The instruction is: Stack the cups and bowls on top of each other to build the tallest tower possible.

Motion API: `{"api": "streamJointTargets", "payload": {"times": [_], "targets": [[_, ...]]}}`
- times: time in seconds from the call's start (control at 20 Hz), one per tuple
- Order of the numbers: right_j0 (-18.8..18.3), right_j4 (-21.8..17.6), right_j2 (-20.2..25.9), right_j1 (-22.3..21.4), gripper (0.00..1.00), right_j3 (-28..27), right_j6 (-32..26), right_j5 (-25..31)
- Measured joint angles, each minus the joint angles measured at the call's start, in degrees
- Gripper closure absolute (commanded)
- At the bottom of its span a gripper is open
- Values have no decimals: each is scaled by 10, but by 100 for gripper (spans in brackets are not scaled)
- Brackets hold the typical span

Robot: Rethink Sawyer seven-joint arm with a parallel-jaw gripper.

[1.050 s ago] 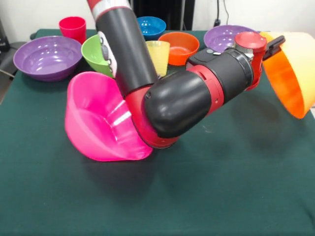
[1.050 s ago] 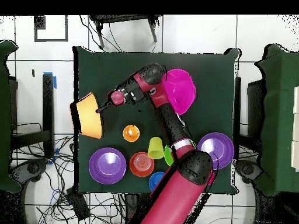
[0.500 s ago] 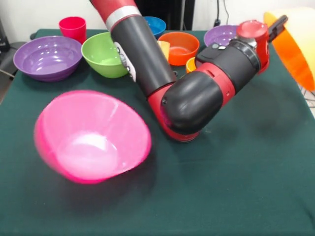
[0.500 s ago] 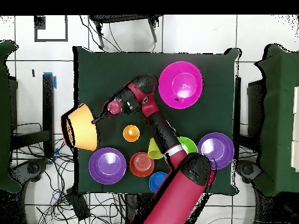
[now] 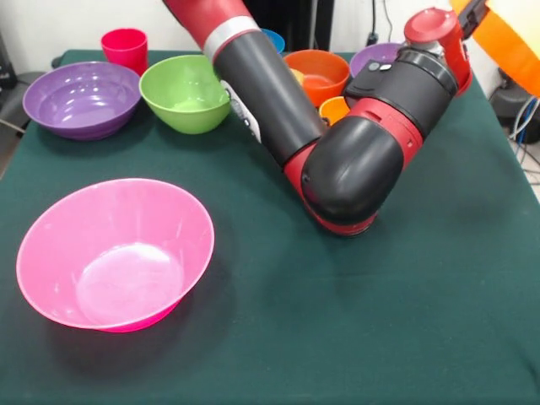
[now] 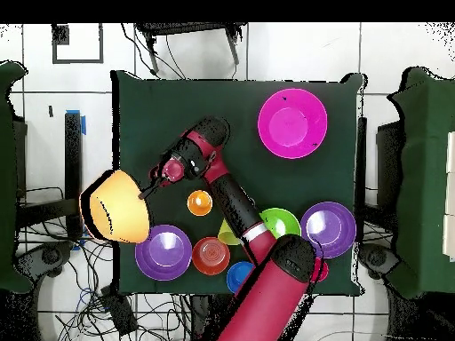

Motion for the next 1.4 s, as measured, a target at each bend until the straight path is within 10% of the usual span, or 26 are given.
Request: {"api": "streamJointTargets", "payload": {"times": [1.4], "targets": [[63, -8, 25, -6, 100, -75, 0, 45]]}}
